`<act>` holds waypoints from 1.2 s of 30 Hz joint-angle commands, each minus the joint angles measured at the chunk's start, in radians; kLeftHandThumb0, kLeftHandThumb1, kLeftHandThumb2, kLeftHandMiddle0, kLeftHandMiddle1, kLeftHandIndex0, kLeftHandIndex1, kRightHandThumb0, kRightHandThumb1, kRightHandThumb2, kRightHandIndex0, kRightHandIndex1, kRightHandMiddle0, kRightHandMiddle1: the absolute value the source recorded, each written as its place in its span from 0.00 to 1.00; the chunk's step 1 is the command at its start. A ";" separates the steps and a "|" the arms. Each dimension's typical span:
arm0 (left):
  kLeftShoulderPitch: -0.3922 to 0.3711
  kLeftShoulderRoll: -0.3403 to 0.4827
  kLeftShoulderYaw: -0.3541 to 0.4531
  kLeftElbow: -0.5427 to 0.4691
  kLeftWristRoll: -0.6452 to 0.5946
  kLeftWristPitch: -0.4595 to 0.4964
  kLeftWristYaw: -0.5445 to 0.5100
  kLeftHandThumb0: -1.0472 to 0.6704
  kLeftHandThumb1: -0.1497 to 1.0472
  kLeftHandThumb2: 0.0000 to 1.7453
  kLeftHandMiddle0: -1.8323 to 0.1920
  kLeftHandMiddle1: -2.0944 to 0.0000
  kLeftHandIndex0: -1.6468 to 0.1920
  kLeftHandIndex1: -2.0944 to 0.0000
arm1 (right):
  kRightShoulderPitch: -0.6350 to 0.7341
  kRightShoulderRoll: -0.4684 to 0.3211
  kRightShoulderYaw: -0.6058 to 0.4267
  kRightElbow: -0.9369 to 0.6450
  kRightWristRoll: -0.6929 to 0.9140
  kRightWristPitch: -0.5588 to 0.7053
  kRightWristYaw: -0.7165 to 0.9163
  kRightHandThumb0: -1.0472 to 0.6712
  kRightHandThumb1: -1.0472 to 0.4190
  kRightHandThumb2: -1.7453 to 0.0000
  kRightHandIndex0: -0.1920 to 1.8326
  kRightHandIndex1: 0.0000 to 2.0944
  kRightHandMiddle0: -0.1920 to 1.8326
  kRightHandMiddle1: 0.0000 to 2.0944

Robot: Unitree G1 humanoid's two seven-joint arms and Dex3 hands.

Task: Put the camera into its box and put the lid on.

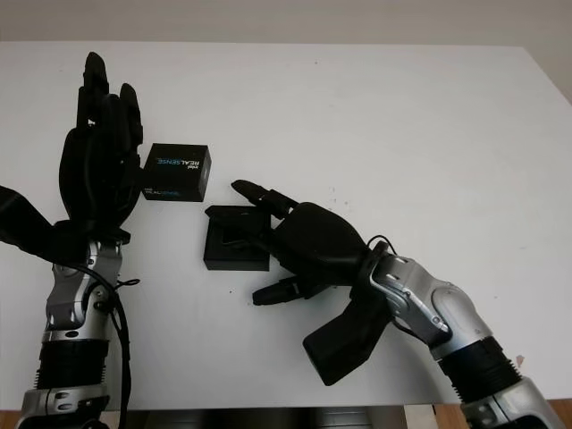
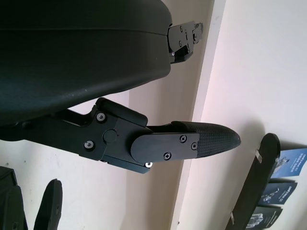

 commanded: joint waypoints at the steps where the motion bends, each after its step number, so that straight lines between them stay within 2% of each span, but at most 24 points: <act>1: 0.017 0.009 0.000 -0.027 0.009 -0.008 -0.001 0.20 1.00 0.27 1.00 1.00 1.00 1.00 | 0.043 -0.020 0.013 -0.012 -0.009 0.013 0.019 0.07 0.00 0.64 0.04 0.02 0.13 0.04; 8: 0.023 0.010 0.004 -0.051 0.014 0.009 0.017 0.19 1.00 0.27 1.00 1.00 1.00 1.00 | 0.089 -0.032 0.009 0.016 -0.004 0.047 0.031 0.09 0.00 0.70 0.02 0.02 0.14 0.03; 14: 0.027 0.015 0.005 -0.057 0.014 0.012 0.016 0.19 1.00 0.27 1.00 1.00 1.00 1.00 | 0.090 -0.041 0.013 0.054 0.000 0.066 0.054 0.08 0.00 0.67 0.00 0.01 0.11 0.02; 30: 0.032 0.018 0.004 -0.067 0.017 0.019 0.019 0.19 1.00 0.27 1.00 1.00 1.00 1.00 | 0.055 -0.027 0.014 0.049 -0.001 0.108 0.048 0.08 0.00 0.66 0.01 0.02 0.08 0.02; 36: 0.034 0.017 0.004 -0.073 0.020 0.018 0.021 0.18 1.00 0.27 1.00 1.00 1.00 1.00 | 0.058 -0.007 -0.012 0.034 0.098 0.089 0.041 0.09 0.00 0.65 0.01 0.02 0.06 0.01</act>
